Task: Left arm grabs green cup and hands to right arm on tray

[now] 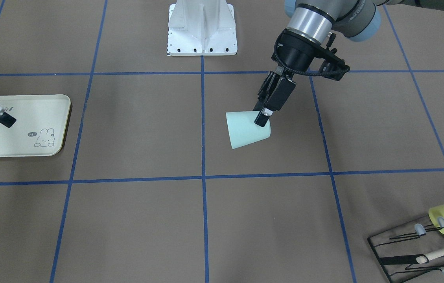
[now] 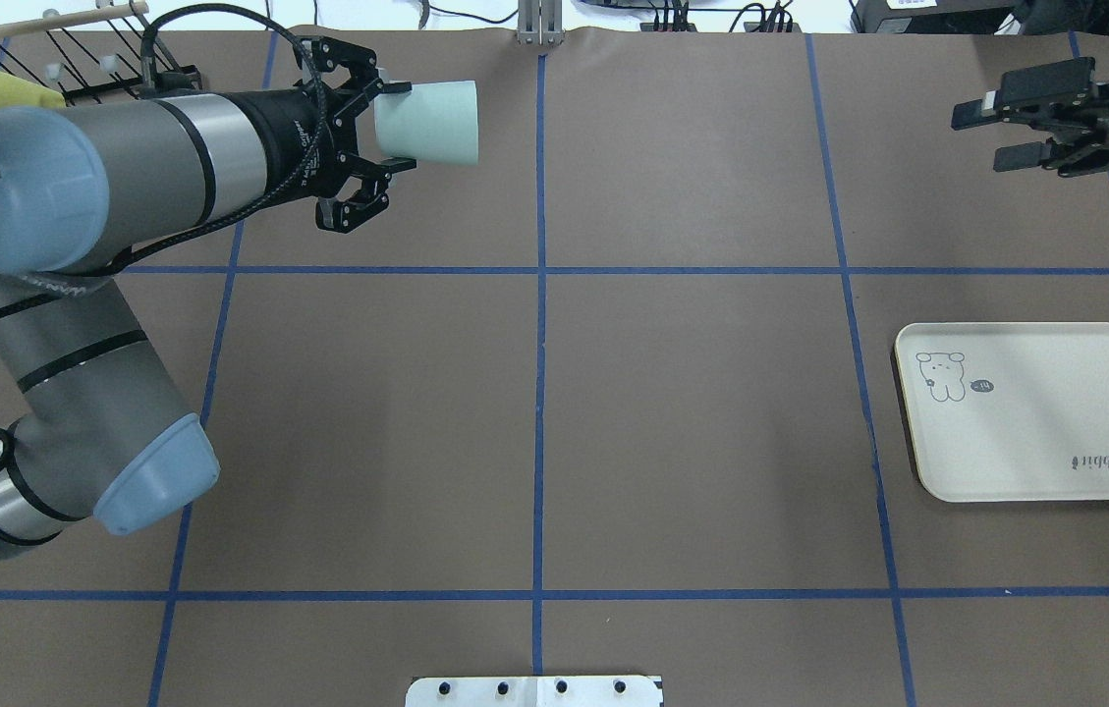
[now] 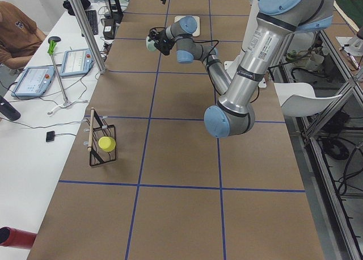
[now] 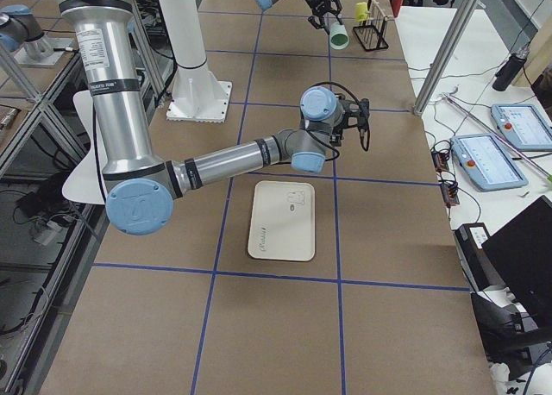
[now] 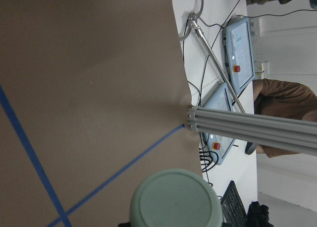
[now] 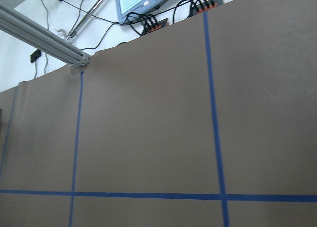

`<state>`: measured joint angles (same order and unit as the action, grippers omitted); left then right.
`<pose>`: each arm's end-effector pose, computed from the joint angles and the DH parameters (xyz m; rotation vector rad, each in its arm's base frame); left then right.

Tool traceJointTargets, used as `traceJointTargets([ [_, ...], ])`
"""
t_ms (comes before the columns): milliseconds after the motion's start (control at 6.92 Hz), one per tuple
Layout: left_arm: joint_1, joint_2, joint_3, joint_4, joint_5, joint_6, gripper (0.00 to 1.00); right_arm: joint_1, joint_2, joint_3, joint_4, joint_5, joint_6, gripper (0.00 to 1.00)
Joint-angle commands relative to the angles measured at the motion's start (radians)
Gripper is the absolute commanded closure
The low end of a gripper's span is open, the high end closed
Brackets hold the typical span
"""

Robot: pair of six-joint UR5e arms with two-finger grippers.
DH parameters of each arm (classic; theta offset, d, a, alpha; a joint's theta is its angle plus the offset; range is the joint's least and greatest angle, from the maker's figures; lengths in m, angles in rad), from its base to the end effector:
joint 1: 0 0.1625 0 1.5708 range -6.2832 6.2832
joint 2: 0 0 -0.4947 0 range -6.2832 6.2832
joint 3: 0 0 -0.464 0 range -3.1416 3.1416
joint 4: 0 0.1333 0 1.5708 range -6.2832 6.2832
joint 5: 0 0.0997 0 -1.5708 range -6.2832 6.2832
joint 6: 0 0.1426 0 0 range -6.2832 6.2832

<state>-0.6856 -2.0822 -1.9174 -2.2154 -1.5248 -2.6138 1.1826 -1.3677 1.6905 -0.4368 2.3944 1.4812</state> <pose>0.4490 -0.5479 0.1531 -0.2576 1.6586 -1.3915 -0.2185 -0.6101 0.4118 0.2697 -1.4754 0.2821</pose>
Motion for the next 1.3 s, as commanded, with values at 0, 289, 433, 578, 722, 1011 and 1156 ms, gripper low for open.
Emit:
traceJointTargets([
  [0, 0.049, 0.028, -0.037, -0.100, 0.104, -0.038, 1.00, -0.142, 0.071, 0.000, 0.230, -0.149, 0.297, 0.01],
  [289, 0.057, 0.103, -0.121, -0.110, 0.098, -0.040, 1.00, -0.239, 0.134, -0.009, 0.378, -0.211, 0.443, 0.01],
  [433, 0.072, 0.157, -0.152, -0.150, 0.101, -0.041, 1.00, -0.264, 0.148, -0.014, 0.465, -0.243, 0.537, 0.01],
  [578, 0.086, 0.187, -0.155, -0.174, 0.106, -0.040, 1.00, -0.294, 0.145, -0.020, 0.543, -0.288, 0.583, 0.01],
  [722, 0.110, 0.188, -0.153, -0.176, 0.109, -0.029, 1.00, -0.322, 0.151, -0.020, 0.547, -0.284, 0.585, 0.01],
  [1011, 0.162, 0.180, -0.152, -0.176, 0.109, -0.025, 1.00, -0.351, 0.197, -0.020, 0.547, -0.291, 0.582, 0.01],
  [1156, 0.196, 0.157, -0.152, -0.176, 0.109, -0.025, 1.00, -0.354, 0.209, -0.020, 0.547, -0.313, 0.582, 0.01],
])
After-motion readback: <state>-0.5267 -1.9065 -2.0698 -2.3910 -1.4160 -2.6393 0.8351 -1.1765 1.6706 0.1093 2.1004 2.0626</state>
